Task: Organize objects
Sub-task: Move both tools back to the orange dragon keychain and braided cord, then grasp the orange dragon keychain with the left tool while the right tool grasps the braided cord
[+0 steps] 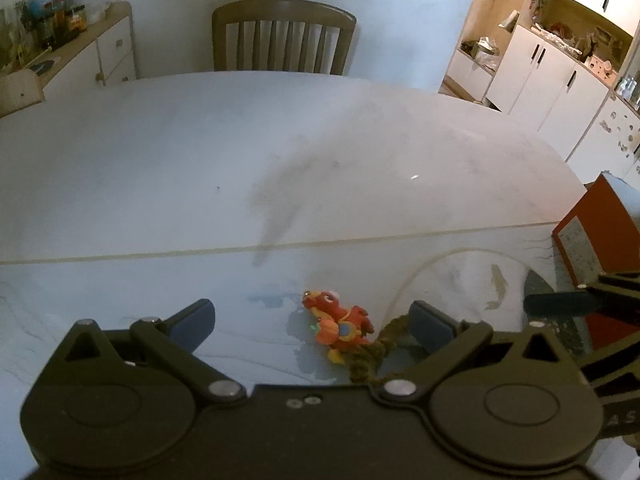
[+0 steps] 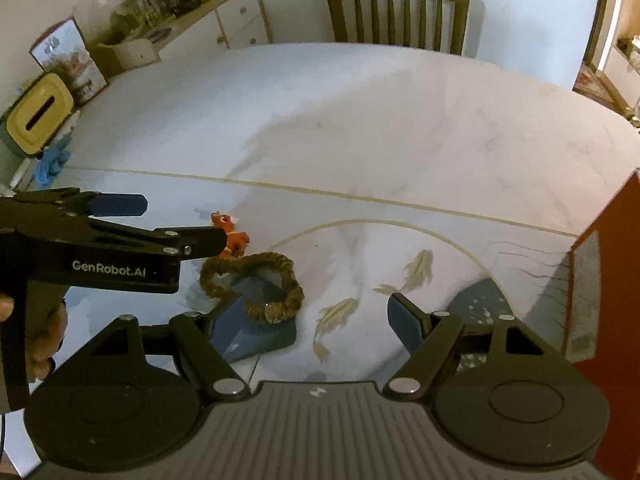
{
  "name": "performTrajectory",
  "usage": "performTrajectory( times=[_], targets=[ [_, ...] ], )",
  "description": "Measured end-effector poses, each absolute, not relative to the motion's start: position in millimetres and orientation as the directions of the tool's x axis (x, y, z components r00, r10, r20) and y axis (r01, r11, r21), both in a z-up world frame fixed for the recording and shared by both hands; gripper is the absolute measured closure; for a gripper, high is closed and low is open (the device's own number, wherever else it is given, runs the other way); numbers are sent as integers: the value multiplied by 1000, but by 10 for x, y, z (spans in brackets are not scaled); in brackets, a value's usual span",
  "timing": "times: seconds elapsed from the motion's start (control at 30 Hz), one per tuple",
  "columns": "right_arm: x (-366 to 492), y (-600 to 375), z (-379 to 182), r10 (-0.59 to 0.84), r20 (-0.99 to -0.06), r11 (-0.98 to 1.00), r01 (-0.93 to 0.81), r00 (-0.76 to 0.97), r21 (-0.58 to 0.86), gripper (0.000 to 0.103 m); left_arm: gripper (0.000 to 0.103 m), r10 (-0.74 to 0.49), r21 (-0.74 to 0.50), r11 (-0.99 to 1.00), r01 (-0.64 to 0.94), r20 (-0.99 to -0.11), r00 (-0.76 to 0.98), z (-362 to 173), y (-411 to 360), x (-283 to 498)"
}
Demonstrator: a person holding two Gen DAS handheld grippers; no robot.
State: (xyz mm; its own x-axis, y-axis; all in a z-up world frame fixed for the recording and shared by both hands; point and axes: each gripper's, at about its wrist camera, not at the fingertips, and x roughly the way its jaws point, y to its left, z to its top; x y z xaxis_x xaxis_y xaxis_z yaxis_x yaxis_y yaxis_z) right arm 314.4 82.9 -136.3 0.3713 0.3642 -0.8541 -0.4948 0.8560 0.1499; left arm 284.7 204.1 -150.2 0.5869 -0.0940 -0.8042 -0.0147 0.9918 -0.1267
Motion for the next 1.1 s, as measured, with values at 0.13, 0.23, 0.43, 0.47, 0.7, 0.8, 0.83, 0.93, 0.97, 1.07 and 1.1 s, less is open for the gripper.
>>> performTrajectory(
  times=[0.13, 0.23, 0.43, 0.47, 0.7, 0.8, 0.83, 0.93, 0.97, 1.07, 1.1],
  targets=[
    [3222, 918, -1482, 343, -863, 858, -498, 370, 127, 26, 3, -109, -127, 992, 12, -795, 597, -1558, 2033, 2862],
    [3249, 962, -1548, 326, -871, 856, -505, 368, 107, 34, 12, -112, -136, 991, 4, -797, 593, -1617, 2040, 2882],
    [3290, 1036, -1648, 322, -877, 850, -517, 355, 102, 42, 29, -110, -130, 991, 11, -791, 602, -1652, 1982, 2859],
    [3296, 1048, -1652, 322, -877, 850, -518, 357, 102, 43, 30, -111, -130, 991, 12, -790, 604, -1660, 1974, 2854],
    [3300, 1123, -1698, 324, -880, 841, -532, 347, 100, 54, 47, -140, -165, 986, 15, -785, 603, -1699, 1978, 2865],
    [3310, 1143, -1701, 324, -878, 841, -532, 352, 98, 60, 57, -161, -191, 981, 14, -783, 601, -1698, 1981, 2876],
    [3319, 1152, -1704, 326, -877, 841, -532, 352, 99, 62, 61, -168, -199, 980, 15, -782, 600, -1700, 1978, 2871],
    [3323, 1150, -1703, 332, -874, 841, -531, 355, 103, 70, 69, -178, -202, 979, 28, -780, 600, -1712, 1959, 2851],
    [3319, 1151, -1703, 331, -873, 842, -531, 357, 102, 70, 69, -174, -194, 980, 33, -779, 602, -1719, 1942, 2842],
    [3296, 1134, -1706, 325, -872, 840, -536, 366, 88, 75, 70, -175, -194, 980, 35, -776, 607, -1722, 1939, 2825],
    [3297, 1139, -1706, 318, -873, 841, -535, 370, 80, 80, 71, -177, -199, 980, 32, -774, 607, -1724, 1947, 2824]
  ],
)
